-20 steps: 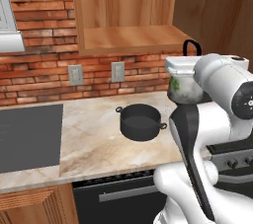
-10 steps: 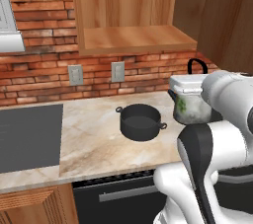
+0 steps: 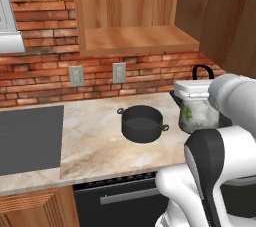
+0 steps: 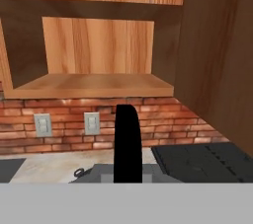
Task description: Pick the kettle from the cabinet and place it on a stove burner. Then pick the pot from the counter and place it on another stove burner. Finally, turn both burners on.
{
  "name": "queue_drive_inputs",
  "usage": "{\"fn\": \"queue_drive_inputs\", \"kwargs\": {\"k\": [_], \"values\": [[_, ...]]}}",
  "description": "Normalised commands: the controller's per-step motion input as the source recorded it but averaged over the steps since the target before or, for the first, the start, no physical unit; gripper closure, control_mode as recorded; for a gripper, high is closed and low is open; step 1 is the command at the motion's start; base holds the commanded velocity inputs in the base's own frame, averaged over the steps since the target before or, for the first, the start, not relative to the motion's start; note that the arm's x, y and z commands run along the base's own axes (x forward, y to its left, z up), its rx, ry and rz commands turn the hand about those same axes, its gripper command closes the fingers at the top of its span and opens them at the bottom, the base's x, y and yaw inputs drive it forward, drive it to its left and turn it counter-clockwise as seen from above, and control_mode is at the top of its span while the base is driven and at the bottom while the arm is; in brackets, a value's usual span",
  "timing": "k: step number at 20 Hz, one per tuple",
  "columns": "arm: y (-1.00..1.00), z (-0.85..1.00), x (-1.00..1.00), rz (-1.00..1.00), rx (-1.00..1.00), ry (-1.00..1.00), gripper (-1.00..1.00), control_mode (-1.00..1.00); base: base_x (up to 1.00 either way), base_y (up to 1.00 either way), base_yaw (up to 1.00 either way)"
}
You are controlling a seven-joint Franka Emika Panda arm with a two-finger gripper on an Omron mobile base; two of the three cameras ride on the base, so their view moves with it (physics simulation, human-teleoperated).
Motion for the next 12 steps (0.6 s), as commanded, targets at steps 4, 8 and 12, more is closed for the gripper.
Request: {"fn": "queue_drive_inputs", "kwargs": {"k": [4, 8, 12], "values": [[0.0, 0.0, 0.0, 0.0, 0.0, 0.0, 1.0, -1.0, 0.0, 0.0, 0.0], [0.0, 0.0, -0.01, 0.0, 0.0, 0.0, 1.0, 1.0, -0.04, 0.0, 0.0], [0.0, 0.0, 0.0, 0.0, 0.0, 0.0, 1.0, 1.0, -0.52, 0.0, -0.01]]}}
